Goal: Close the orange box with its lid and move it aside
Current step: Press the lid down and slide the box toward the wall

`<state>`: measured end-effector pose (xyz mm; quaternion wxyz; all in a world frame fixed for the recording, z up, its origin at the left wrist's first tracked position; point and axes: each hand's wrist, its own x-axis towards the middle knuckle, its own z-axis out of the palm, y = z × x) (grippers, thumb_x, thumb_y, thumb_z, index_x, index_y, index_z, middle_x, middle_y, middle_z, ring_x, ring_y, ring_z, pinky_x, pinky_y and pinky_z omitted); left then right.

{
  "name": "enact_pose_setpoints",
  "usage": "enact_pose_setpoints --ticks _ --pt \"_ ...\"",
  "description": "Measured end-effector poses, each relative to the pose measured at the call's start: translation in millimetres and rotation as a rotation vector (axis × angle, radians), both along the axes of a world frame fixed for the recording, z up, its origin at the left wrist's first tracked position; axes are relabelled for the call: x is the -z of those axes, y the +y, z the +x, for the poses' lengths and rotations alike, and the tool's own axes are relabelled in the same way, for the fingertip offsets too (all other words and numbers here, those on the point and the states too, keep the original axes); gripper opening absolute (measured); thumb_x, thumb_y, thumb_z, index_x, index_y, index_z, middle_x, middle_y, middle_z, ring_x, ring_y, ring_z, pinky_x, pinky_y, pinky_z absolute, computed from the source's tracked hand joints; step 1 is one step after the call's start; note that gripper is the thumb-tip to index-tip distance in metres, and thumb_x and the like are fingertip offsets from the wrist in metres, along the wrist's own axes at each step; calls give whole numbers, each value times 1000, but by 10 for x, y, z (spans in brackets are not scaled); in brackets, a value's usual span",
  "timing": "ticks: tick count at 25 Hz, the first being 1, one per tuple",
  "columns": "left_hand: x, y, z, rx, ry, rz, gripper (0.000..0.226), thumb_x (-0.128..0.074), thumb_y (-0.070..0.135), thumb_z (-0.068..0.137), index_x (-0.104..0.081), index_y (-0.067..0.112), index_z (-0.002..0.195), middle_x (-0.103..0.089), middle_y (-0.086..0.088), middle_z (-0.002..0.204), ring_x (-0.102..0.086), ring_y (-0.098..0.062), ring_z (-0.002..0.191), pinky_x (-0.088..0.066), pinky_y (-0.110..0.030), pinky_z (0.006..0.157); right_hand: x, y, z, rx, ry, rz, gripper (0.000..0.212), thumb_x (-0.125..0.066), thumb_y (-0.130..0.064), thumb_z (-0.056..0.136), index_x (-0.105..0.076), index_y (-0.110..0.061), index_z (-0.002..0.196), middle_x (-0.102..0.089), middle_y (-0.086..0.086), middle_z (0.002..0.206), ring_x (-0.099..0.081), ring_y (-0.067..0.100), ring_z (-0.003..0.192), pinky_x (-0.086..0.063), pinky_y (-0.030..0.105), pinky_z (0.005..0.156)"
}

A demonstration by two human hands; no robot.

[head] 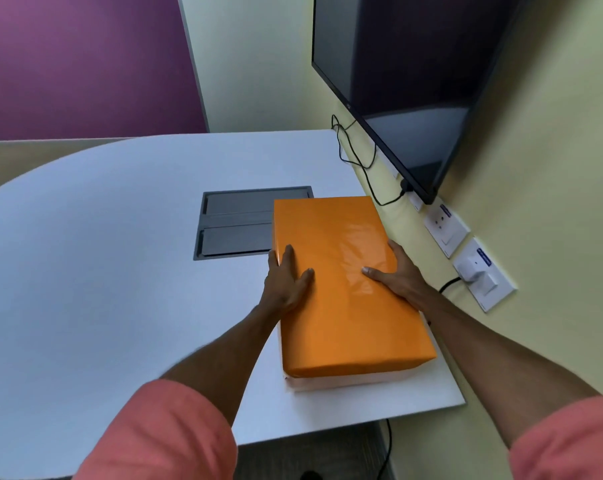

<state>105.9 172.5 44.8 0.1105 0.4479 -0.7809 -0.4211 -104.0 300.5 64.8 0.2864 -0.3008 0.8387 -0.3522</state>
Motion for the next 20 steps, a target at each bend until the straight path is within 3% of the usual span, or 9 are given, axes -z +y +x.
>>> enact_pose_setpoints --ticks 7,12,20 --pt "142 503 -388 24 -18 26 82 -49 50 92 -5 18 154 3 -15 162 -22 -41 144 -23 -53 115 117 476 -409 28 -30 40 109 -80 -50 66 -16 -23 151 -35 8 153 -41 31 135 -39 49 109" --pt "212 695 -526 55 -40 33 83 -47 52 92 -3 18 154 3 -14 162 -19 -41 145 -22 -54 115 128 679 -537 17 -47 32 99 -80 -39 71 -21 -22 149 -40 9 149 -46 31 130 -42 44 103" --pt "251 817 -629 114 -76 50 81 -42 49 95 5 17 153 14 -15 161 -16 -42 146 -21 -52 116 143 799 -636 -4 -50 66 104 -78 -45 69 -16 -27 150 -36 10 151 -43 33 132 -40 53 107"
